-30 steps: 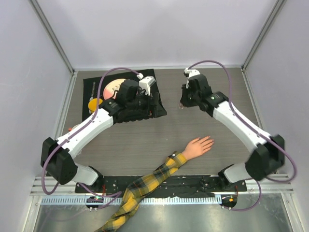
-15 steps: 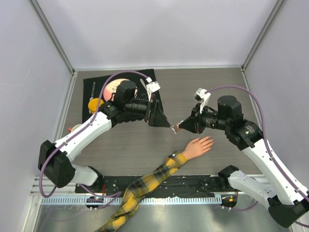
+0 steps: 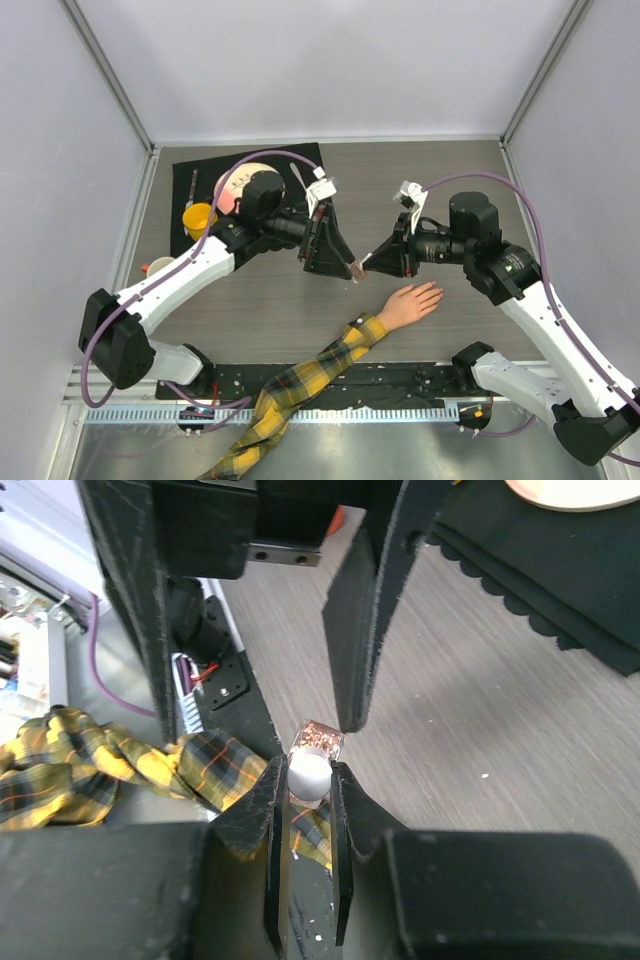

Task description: Paint the nails

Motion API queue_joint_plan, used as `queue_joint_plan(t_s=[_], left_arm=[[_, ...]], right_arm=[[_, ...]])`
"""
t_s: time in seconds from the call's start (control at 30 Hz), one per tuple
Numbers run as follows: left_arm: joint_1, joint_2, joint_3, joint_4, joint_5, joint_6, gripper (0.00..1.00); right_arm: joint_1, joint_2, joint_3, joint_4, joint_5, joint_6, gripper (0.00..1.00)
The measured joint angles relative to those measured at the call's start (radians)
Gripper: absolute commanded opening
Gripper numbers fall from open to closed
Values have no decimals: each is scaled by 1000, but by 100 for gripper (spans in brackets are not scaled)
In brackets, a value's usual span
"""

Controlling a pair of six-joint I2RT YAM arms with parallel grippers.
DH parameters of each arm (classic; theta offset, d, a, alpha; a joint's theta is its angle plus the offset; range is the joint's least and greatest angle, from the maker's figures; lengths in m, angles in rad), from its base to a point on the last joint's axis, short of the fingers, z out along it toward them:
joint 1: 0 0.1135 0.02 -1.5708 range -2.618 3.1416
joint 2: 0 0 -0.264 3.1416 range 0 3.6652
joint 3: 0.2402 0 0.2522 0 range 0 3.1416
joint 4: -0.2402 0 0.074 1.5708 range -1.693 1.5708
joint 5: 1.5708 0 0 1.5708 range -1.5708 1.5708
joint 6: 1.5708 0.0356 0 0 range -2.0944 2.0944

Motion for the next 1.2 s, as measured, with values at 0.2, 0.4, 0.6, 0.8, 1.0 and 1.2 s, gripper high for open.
queue_joint_plan(t_s=[0.2, 0.4, 0.6, 0.8, 1.0, 1.2], left_arm=[[-14, 26, 0, 3, 29, -2, 71], [-24, 42, 0, 3, 52, -3, 59], [-24, 43, 0, 4, 54, -3, 52], [-24, 43, -2, 28, 49, -23, 25], [-24, 40, -3, 39, 29, 14, 0], [-32, 1, 9, -153, -251, 158, 0]], right_arm=[[0, 0, 0, 29, -27, 11, 1], [0, 0, 0, 51, -39, 13, 1], [1, 0, 0, 61, -53, 14, 1], [4, -1, 0, 81, -70, 21, 1], [7, -14, 0, 81, 3, 76, 44], [8, -12, 15, 62, 326, 273, 58]])
